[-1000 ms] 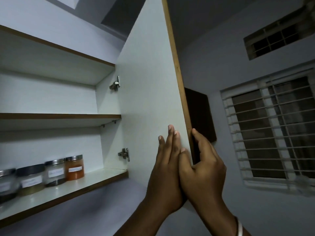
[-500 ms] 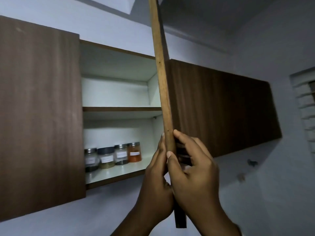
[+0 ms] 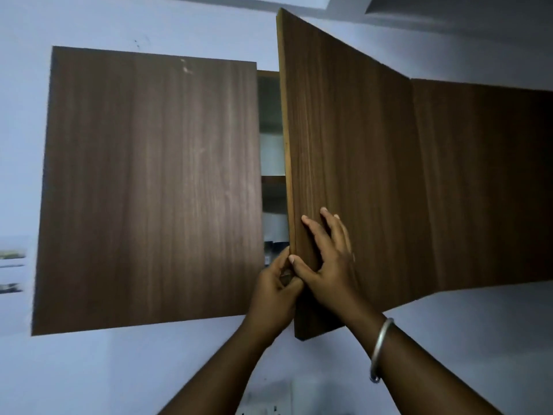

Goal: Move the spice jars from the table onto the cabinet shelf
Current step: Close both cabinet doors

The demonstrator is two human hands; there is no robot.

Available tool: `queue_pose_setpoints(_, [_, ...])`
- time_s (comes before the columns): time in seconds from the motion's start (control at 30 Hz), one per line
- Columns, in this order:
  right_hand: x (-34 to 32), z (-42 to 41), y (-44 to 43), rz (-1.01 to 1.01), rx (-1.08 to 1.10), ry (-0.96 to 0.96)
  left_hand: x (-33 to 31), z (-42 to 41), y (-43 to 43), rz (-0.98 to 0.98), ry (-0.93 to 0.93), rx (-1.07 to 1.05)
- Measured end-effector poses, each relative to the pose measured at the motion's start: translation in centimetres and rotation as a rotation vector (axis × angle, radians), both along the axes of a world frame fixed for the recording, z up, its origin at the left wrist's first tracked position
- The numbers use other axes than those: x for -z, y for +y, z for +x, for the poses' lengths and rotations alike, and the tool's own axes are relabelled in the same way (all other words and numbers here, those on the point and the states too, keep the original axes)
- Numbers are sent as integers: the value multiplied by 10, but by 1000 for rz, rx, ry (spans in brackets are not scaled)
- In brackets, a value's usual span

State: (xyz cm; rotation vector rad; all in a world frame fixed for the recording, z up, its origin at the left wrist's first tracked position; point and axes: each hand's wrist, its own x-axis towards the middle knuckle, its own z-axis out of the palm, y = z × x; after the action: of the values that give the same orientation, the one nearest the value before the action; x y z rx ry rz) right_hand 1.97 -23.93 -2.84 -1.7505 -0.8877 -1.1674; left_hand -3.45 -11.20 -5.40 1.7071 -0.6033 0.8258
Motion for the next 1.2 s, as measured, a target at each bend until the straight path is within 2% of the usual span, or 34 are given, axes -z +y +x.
queue_pose_setpoints(0.13, [-2, 28, 30, -69, 134, -101, -7, 10, 33, 162, -78, -232])
queue_pose_setpoints(0.23, [0, 54, 43, -121, 234, -146, -12, 21, 62, 392, -210, -598])
queue_pose_setpoints(0.3, [4, 75, 47, -189, 320, -160, -18, 29, 86, 555, -235, -856])
queue_pose_setpoints(0.4, [10, 102, 47, -229, 405, -155, -22, 42, 123, 798, -259, -1111])
queue_pose_setpoints(0.47, [13, 117, 45, -234, 446, -131, -21, 50, 144, 862, -247, -1202])
queue_pose_setpoints(0.6, [16, 134, 47, -249, 500, -107, -12, 63, 160, 946, -229, -1216])
queue_pose_setpoints(0.7, [19, 138, 50, -246, 510, -103, 4, 71, 157, 1174, -287, -1114])
queue_pose_setpoints(0.77, [21, 138, 51, -240, 509, -108, 12, 75, 156, 1310, -304, -1121])
queue_pose_setpoints(0.87, [21, 137, 51, -230, 496, -117, 16, 76, 158, 1285, -281, -1191])
queue_pose_setpoints(1.03, [22, 140, 54, -226, 490, -125, 24, 77, 165, 1308, -423, -1169])
queue_pose_setpoints(1.2, [21, 147, 60, -225, 487, -110, 20, 73, 166, 1325, -379, -1181])
